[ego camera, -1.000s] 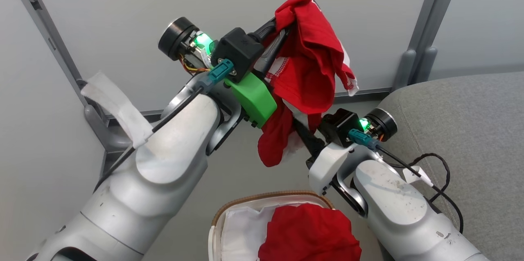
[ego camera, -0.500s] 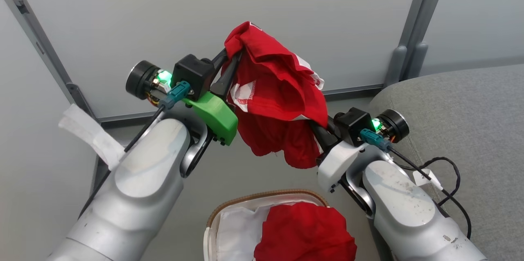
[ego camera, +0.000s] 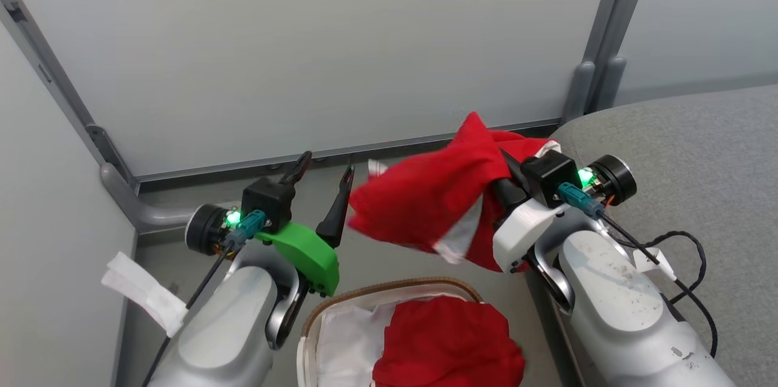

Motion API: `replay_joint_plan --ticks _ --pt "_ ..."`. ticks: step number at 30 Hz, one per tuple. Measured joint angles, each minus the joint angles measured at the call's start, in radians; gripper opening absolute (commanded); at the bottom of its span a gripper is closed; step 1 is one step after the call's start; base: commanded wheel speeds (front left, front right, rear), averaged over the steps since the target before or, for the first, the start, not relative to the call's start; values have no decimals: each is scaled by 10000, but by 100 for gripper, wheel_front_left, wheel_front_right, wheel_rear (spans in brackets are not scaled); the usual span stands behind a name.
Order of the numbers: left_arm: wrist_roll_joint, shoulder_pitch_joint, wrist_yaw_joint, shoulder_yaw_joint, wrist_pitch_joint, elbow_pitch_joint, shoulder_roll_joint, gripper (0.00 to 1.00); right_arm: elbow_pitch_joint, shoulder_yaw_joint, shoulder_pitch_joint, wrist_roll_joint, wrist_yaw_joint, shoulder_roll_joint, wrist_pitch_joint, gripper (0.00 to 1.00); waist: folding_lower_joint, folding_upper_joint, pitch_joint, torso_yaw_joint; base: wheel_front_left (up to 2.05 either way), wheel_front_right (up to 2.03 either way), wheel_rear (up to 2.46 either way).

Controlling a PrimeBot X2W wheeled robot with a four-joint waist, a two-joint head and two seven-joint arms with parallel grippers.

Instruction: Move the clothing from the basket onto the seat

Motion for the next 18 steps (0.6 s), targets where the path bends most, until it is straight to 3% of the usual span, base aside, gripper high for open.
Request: replay_joint_plan --ticks 18 --pt "949 2558 -380 1705 -25 -915 -619 100 21 -612 390 -458 0 4 0 0 0 0 99 -521 0 0 0"
